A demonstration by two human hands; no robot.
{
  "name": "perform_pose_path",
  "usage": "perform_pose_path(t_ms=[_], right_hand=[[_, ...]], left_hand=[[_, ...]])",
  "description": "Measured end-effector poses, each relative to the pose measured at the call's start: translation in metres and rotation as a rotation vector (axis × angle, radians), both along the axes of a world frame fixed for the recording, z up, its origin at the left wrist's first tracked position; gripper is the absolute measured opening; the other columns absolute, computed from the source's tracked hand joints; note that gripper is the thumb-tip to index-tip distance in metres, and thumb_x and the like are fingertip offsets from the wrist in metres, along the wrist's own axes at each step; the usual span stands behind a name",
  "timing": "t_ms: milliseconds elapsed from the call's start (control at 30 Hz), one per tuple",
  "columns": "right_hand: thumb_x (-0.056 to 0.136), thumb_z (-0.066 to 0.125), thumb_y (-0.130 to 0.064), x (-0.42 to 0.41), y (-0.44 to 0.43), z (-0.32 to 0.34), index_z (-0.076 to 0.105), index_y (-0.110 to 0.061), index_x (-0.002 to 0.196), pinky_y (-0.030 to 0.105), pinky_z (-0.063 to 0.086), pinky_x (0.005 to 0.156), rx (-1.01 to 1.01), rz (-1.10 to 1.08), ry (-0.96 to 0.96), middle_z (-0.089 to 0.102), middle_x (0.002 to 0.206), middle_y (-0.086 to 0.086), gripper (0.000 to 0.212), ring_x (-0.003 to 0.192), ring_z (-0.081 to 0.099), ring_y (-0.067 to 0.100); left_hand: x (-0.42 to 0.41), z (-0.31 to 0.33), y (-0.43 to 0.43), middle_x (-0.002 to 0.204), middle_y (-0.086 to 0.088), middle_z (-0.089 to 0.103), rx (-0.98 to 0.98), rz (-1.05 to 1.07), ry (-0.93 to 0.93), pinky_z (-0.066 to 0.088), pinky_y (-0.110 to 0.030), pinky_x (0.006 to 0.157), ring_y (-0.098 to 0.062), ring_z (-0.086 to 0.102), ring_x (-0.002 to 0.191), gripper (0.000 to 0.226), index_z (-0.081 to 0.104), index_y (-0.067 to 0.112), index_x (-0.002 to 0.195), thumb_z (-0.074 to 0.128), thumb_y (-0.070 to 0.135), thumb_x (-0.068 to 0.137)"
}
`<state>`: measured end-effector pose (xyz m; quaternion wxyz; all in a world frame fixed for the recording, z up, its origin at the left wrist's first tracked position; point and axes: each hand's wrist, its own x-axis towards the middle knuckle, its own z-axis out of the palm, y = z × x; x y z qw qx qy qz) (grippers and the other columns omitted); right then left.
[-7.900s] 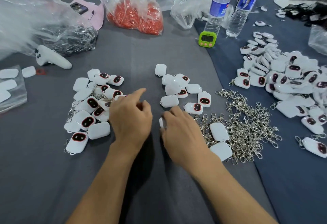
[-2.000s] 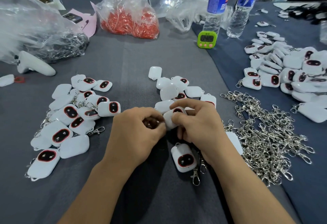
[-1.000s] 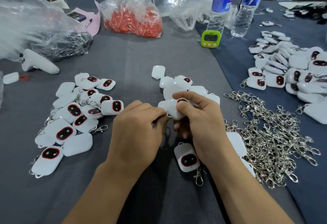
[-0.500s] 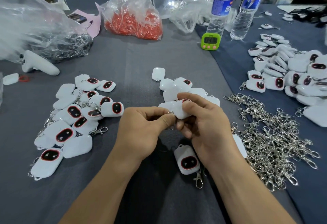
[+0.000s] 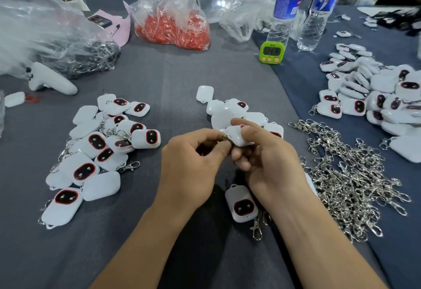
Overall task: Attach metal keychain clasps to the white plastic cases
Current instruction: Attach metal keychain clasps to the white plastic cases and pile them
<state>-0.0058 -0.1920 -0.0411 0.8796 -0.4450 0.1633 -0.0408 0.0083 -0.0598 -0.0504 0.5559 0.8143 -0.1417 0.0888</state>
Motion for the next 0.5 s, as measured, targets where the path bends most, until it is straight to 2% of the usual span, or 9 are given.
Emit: perform_pose_path(t_ms=[100, 233, 300, 367, 433, 500], right_hand=[[0.095, 0.047, 0.001, 0.0, -0.001, -0.001, 0.068, -0.001, 0.104, 0.02, 0.034, 0.034, -0.002, 0.004, -0.003, 0.065, 0.063, 0.009, 0.023, 0.043, 0.052, 0.015], [0.098, 0.047, 0.001, 0.0, 0.003, -0.003, 0.067, -0.005, 0.111, 0.023, 0.033, 0.034, -0.097, -0.062, -0.009, 0.063, 0.059, 0.009, 0.024, 0.042, 0.051, 0.016], [0.098, 0.049, 0.0, -0.001, 0.005, -0.004, 0.068, -0.009, 0.11, 0.023, 0.031, 0.036, -0.159, -0.11, -0.024, 0.061, 0.057, 0.01, 0.024, 0.041, 0.049, 0.019], [0.097, 0.053, 0.0, -0.002, 0.008, -0.006, 0.07, -0.012, 0.105, 0.022, 0.032, 0.036, -0.267, -0.159, -0.057, 0.061, 0.057, 0.01, 0.023, 0.041, 0.049, 0.021], [0.094, 0.058, -0.002, -0.004, 0.011, -0.009, 0.072, -0.019, 0.101, 0.024, 0.039, 0.038, -0.444, -0.202, -0.092, 0.063, 0.059, 0.008, 0.023, 0.042, 0.053, 0.023], [0.088, 0.062, -0.013, -0.005, 0.014, -0.012, 0.073, -0.029, 0.098, 0.032, 0.051, 0.046, -0.667, -0.233, -0.084, 0.065, 0.064, 0.005, 0.021, 0.048, 0.06, 0.027]], left_hand=[[0.002, 0.0, -0.002, 0.08, 0.019, 0.076, -0.136, -0.008, 0.111, 0.055, -0.017, 0.075, 0.0, 0.072, 0.08, 0.019, 0.079, 0.037, 0.088, 0.077, 0.018, 0.087], [0.002, 0.002, -0.001, 0.08, 0.022, 0.075, -0.128, 0.018, 0.078, 0.051, -0.01, 0.071, 0.003, 0.071, 0.079, 0.019, 0.08, 0.035, 0.091, 0.078, 0.017, 0.086], [0.003, 0.001, 0.002, 0.073, 0.015, 0.073, -0.006, 0.031, -0.045, 0.047, -0.013, 0.065, -0.005, 0.066, 0.072, 0.017, 0.08, 0.035, 0.088, 0.079, 0.018, 0.085], [0.004, 0.003, 0.005, 0.063, 0.006, 0.063, 0.258, 0.045, -0.225, 0.036, -0.02, 0.06, -0.013, 0.05, 0.065, 0.008, 0.082, 0.026, 0.083, 0.079, 0.019, 0.086], [0.005, 0.003, 0.007, 0.063, 0.001, 0.06, 0.489, 0.038, -0.336, 0.026, -0.024, 0.06, -0.015, 0.041, 0.066, 0.009, 0.078, 0.013, 0.079, 0.077, 0.016, 0.087], [0.005, 0.001, 0.008, 0.065, -0.002, 0.059, 0.613, 0.026, -0.378, 0.022, -0.027, 0.064, -0.017, 0.04, 0.068, 0.014, 0.073, 0.009, 0.073, 0.073, 0.011, 0.087]])
